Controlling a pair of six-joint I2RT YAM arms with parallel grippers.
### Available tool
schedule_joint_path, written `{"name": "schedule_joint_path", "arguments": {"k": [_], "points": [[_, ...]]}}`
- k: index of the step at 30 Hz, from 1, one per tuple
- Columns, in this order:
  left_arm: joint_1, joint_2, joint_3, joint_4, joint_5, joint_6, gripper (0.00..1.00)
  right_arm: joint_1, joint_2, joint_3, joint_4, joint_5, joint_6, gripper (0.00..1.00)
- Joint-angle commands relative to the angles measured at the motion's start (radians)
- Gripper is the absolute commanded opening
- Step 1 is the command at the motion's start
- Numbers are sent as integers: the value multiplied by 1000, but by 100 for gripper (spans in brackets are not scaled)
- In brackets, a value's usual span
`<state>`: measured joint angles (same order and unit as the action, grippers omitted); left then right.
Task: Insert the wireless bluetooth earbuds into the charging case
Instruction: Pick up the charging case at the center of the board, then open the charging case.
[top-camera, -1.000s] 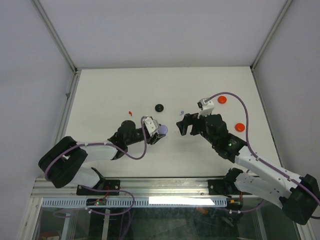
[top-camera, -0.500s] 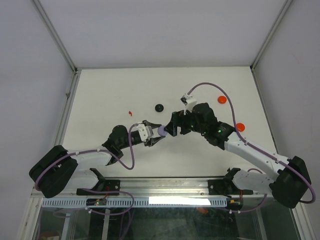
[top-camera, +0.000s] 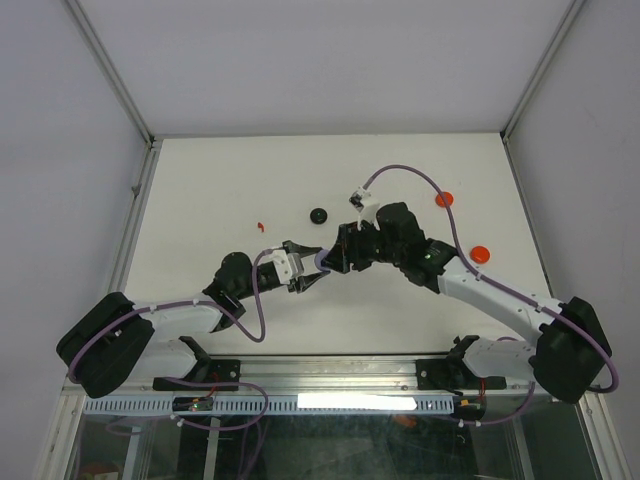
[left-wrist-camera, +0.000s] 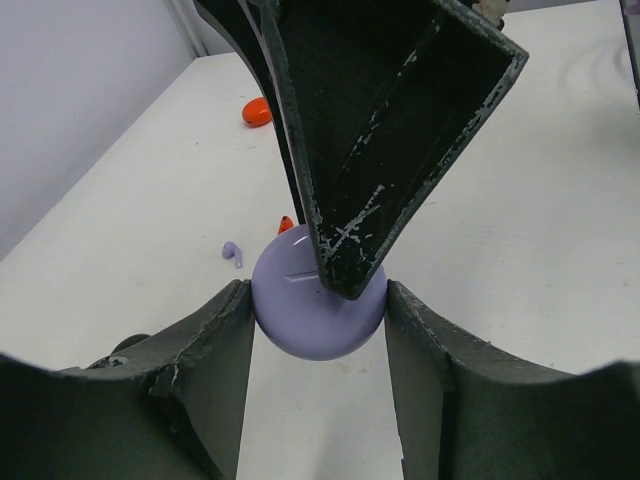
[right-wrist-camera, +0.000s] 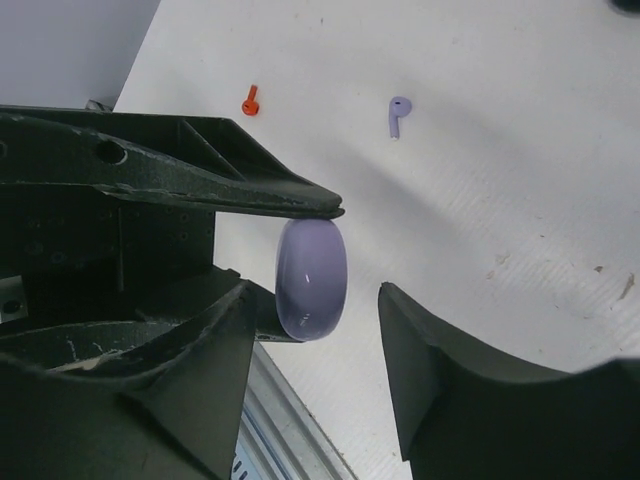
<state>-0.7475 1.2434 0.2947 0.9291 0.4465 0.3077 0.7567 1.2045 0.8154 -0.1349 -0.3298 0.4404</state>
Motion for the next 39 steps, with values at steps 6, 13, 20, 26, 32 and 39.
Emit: {"name": "schedule_joint_path", "arguments": {"k": [6, 13, 20, 26, 32, 39], "points": [[-10, -16, -10, 82, 23, 20, 47, -2, 8, 15, 141, -72, 54, 35], [-10, -16, -17, 86, 25, 9, 54, -2, -10, 6, 141, -71, 34, 9], [-8, -38, -25, 62, 53, -34, 66, -31, -39, 14, 92, -76, -60, 5], [31, -69, -12, -1, 151, -116, 68, -35, -74, 70, -46, -101, -217, 4], [76, -63, -1, 45, 314, -240, 67, -36, -112, 95, -114, -179, -364, 4], [113, -27, 34, 93, 418, -382, 66, -36, -109, 134, -159, -267, -489, 3]]}}
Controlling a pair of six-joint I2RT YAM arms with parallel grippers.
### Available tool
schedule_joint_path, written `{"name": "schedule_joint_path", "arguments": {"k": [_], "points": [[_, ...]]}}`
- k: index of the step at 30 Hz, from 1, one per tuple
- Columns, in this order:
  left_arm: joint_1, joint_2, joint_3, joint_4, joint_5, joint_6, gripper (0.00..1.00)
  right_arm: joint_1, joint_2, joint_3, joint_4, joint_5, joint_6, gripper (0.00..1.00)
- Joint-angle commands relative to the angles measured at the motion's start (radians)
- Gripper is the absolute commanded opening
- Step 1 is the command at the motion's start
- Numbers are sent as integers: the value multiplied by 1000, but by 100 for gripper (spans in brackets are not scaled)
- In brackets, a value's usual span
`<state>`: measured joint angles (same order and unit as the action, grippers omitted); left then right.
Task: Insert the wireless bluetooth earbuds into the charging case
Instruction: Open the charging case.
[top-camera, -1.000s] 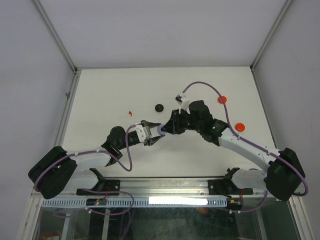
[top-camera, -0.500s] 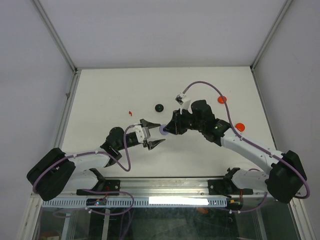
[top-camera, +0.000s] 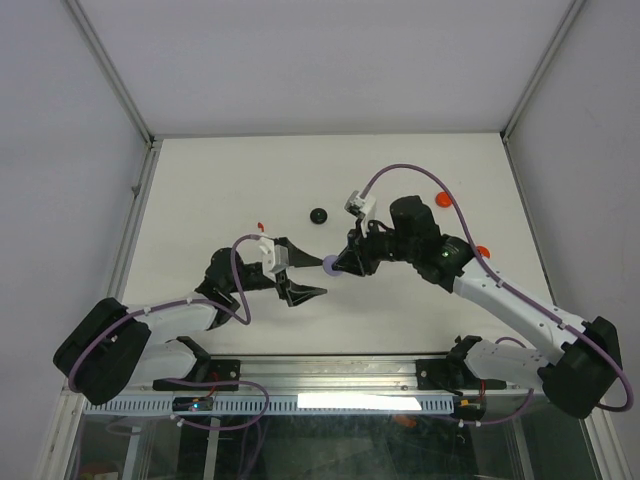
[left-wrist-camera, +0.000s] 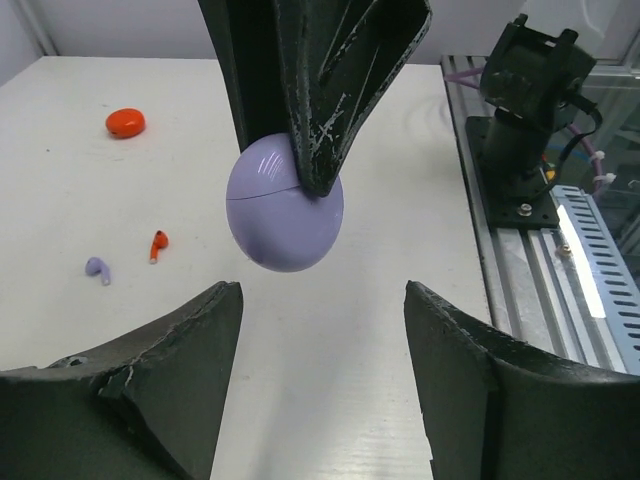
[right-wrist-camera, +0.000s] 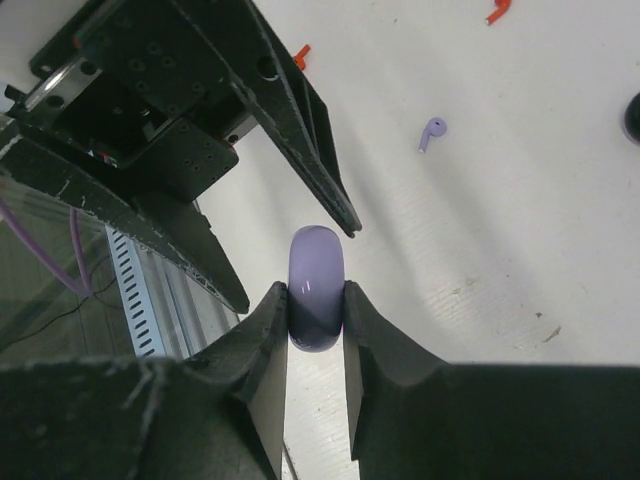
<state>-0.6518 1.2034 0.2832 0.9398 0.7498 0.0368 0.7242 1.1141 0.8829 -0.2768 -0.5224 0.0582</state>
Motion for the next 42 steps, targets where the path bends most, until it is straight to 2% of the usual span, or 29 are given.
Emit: {"name": "schedule_joint_path", "arguments": {"k": [1, 8, 14, 21, 30, 39, 42], "points": [[20, 15, 50, 82, 122, -129, 66, -3, -13, 75, -26, -87, -124, 3], [35, 56, 109, 83, 178, -279, 61, -3, 30, 131, -76, -175, -220, 3], [39, 100, 104, 229, 215, -384, 55, -3, 65, 176, -130, -209, -279, 2], [38, 121, 97, 279, 207, -420, 45, -2, 64, 179, -133, -217, -291, 2], [38, 140, 82, 329, 148, -469, 27, -2, 62, 170, -113, -225, -281, 2], [37, 141, 79, 349, 156, -500, 24, -1, 80, 175, -113, -239, -283, 2], [37, 135, 77, 349, 157, -499, 15, -1, 81, 174, -112, -237, -283, 2]]}}
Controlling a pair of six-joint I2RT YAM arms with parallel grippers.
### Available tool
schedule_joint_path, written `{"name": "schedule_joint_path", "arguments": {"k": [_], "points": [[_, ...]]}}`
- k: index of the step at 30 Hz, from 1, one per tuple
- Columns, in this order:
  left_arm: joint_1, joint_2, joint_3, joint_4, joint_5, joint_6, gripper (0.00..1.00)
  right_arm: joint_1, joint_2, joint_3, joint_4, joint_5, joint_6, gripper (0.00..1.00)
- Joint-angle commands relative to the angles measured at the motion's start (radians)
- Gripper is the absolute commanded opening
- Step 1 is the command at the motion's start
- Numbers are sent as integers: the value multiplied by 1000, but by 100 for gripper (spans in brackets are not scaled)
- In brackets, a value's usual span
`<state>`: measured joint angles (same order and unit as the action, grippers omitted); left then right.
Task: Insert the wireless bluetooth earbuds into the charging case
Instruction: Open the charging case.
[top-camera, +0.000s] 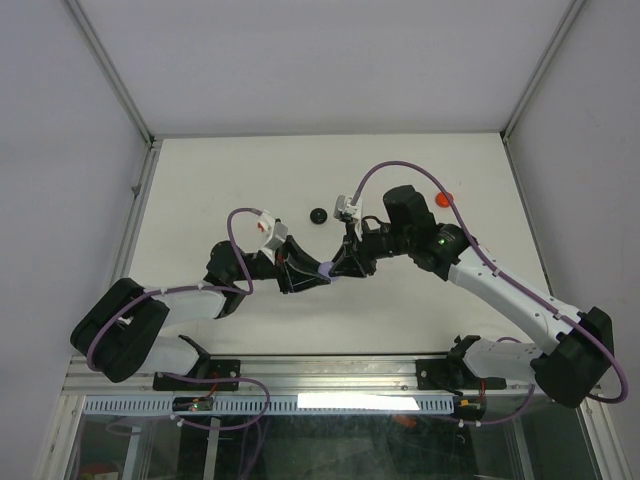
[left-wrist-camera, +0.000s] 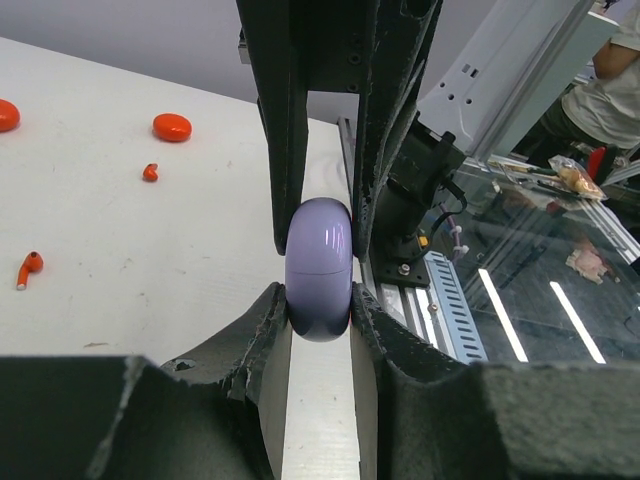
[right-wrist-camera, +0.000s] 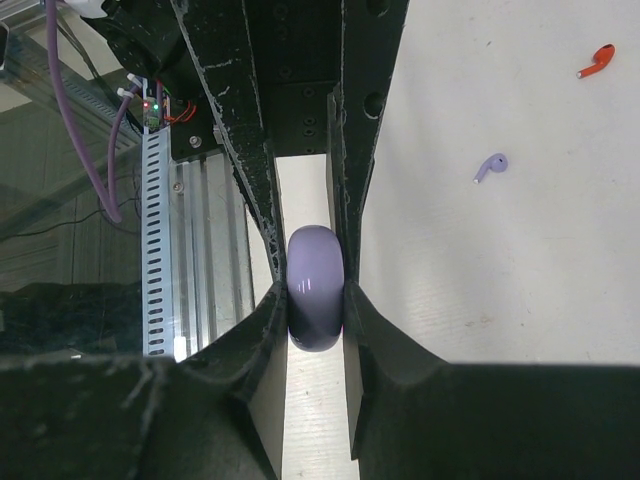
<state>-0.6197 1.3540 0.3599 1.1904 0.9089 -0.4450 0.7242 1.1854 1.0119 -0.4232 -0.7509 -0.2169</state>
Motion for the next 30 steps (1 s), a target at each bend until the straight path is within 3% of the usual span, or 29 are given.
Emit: {"name": "schedule_joint_path", "arguments": {"k": [1, 3, 7, 14, 25, 30], "points": [[5, -19, -1, 97, -3, -13, 9, 0, 10, 45, 35, -4, -6, 3], [5, -25, -9, 99, -6, 6, 0, 0, 5, 43, 38, 8, -2, 6], [5, -53, -43, 103, -17, 69, 0, 0, -17, 31, 59, 54, 16, 18], [-3, -109, -93, 133, -14, 136, 0, 0, -40, 10, 103, 136, 46, 32], [-14, -142, -117, 97, -47, 184, 0, -1, -69, -8, 140, 235, 72, 42], [-14, -144, -127, 60, -150, 190, 0, -1, -72, -11, 161, 249, 100, 51]]}}
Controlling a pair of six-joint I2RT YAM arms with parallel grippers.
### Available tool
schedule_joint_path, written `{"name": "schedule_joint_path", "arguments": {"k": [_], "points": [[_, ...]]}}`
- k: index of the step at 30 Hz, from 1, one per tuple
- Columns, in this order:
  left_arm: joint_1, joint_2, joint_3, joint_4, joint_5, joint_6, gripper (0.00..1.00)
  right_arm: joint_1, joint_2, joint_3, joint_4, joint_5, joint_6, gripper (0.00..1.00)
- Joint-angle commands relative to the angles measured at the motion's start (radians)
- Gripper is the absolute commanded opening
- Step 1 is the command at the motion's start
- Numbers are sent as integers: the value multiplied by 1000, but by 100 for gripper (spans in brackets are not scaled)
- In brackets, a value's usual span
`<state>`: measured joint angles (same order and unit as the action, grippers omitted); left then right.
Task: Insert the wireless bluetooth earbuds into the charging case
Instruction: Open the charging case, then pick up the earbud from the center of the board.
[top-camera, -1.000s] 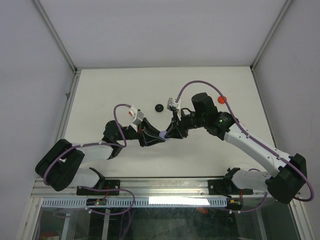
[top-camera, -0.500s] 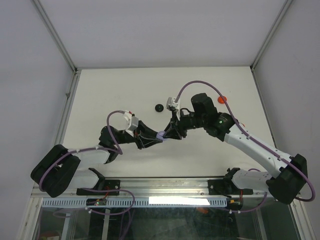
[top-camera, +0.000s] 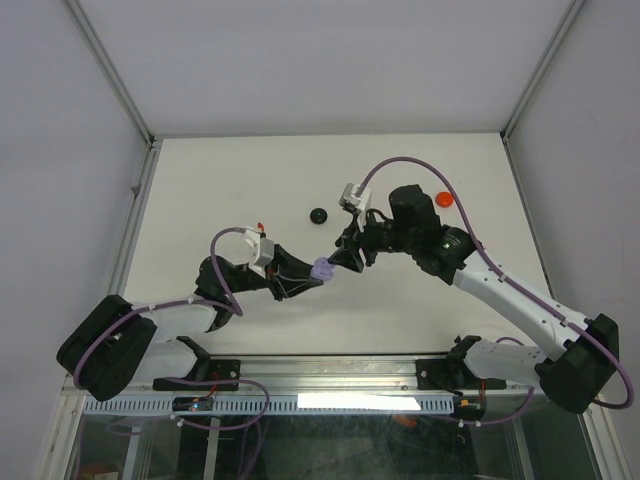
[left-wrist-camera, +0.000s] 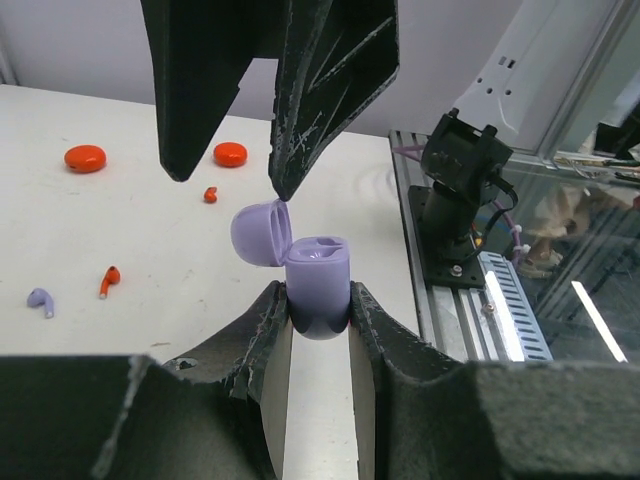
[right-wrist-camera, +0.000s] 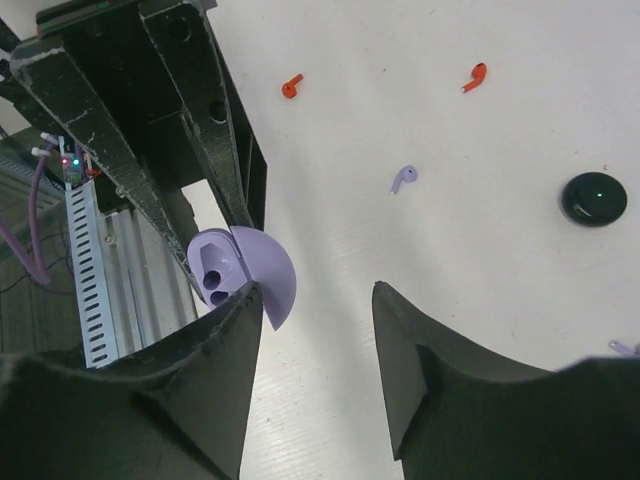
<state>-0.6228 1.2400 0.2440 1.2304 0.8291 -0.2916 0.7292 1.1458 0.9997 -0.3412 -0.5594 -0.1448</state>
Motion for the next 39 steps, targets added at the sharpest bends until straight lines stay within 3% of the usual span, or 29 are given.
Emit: {"name": "schedule_joint_path", "arguments": {"k": [1, 5, 11, 14, 18, 22, 28, 39], "points": [[-9, -30, -13, 1, -99, 41, 0, -7, -33, -1, 85, 70, 39, 54], [-1, -41, -40, -45, -258, 53, 0, -7, -35, -4, 106, 177, 93, 62], [36, -106, -74, -204, -500, 55, 0, -6, 5, -29, 161, 297, 163, 66], [62, -147, -85, -263, -562, 69, 0, -7, 74, -34, 178, 342, 187, 66], [92, -179, -98, -301, -615, 76, 0, -7, 185, -19, 175, 518, 226, 66], [117, -170, -122, -271, -633, 85, 0, -13, 294, 5, 172, 692, 252, 66], [123, -152, -127, -238, -605, 101, 0, -60, 423, 49, 171, 820, 286, 64], [123, -115, -114, -222, -517, 110, 0, -168, 615, 152, 176, 806, 289, 52]]}}
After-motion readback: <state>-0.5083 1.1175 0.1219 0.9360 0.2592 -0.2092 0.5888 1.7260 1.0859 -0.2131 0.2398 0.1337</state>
